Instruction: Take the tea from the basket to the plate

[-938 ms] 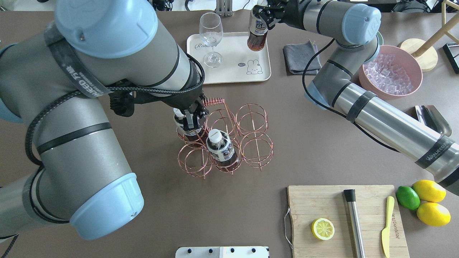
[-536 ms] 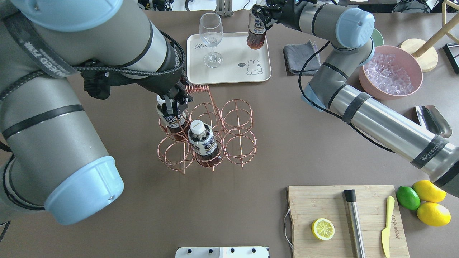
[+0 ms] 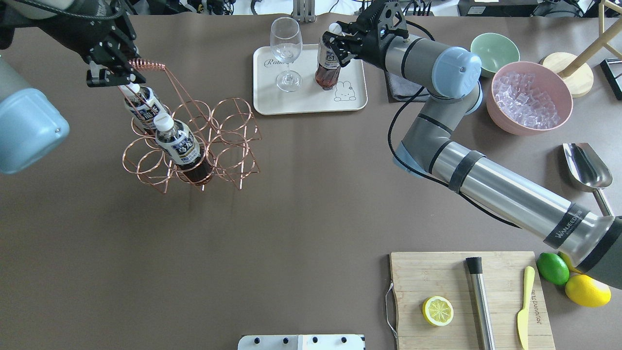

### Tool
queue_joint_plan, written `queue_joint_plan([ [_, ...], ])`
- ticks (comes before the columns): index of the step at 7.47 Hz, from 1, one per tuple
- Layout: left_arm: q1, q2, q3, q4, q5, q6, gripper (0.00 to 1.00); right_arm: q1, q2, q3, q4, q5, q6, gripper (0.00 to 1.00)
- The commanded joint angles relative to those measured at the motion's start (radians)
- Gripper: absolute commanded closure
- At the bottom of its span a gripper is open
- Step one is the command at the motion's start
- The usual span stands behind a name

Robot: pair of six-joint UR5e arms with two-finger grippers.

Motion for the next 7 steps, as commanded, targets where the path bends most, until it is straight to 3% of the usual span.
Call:
queue_joint_plan([
  [1,-0.214,0.076,0.139,-0.008,-0.104,0.280,1.00,-0.011,-0.008,0.002,0.018,-0.001,0.002,1.00],
  [2,-0.266,0.082,0.211,-0.038,-0.121,0.356,1.00,-0.010,-0.015,0.010,0.018,0.000,0.019,1.00],
  [3,-0.302,0.082,0.271,-0.084,-0.124,0.391,1.00,-0.005,-0.019,0.015,0.016,0.005,0.037,0.35],
  [4,-0.322,0.082,0.311,-0.112,-0.124,0.427,1.00,-0.005,-0.020,0.016,0.016,0.006,0.037,0.16],
  [5,-0.326,0.082,0.369,-0.134,-0.123,0.476,1.00,-0.002,-0.022,0.019,0.016,0.009,0.039,0.02],
  [7,-0.352,0.080,0.470,-0.226,-0.123,0.492,1.00,0.016,-0.025,0.030,0.015,0.035,0.041,0.01],
])
